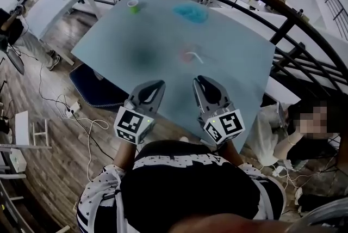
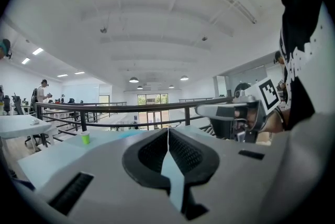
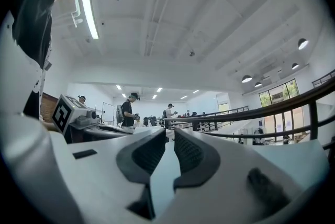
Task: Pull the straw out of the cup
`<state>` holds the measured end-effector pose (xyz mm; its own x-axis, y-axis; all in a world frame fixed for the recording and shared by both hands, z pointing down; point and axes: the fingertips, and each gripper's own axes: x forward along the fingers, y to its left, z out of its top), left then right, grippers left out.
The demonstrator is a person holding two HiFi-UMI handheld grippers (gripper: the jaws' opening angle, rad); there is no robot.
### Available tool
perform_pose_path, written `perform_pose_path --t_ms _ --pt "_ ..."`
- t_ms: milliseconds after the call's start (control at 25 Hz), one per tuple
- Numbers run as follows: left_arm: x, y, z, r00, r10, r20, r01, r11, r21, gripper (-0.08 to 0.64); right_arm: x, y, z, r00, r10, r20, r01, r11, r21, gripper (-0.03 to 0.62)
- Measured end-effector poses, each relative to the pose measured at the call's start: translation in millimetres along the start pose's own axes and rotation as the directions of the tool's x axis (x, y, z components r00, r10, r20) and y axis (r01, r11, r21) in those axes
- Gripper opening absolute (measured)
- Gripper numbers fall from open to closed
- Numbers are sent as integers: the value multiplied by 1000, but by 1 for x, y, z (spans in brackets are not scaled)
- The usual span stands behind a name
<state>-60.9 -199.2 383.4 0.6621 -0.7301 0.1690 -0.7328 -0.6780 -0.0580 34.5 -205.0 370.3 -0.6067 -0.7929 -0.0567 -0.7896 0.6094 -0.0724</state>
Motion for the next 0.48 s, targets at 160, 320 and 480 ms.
perform_pose_path --t_ms 160,320,480 --pt "9 -6 3 1000 18 6 -18 1000 4 15 -2 -10 0 1000 19 -9 -19 1000 -14 40" --pt "21 -12 3 999 38 5 -38 999 -6 15 -6 -23 2 999 31 -9 -32 999 -21 40" --pt "22 -16 0 999 46 9 -46 999 -10 14 -11 -23 -3 999 41 -21 -42 999 -24 40"
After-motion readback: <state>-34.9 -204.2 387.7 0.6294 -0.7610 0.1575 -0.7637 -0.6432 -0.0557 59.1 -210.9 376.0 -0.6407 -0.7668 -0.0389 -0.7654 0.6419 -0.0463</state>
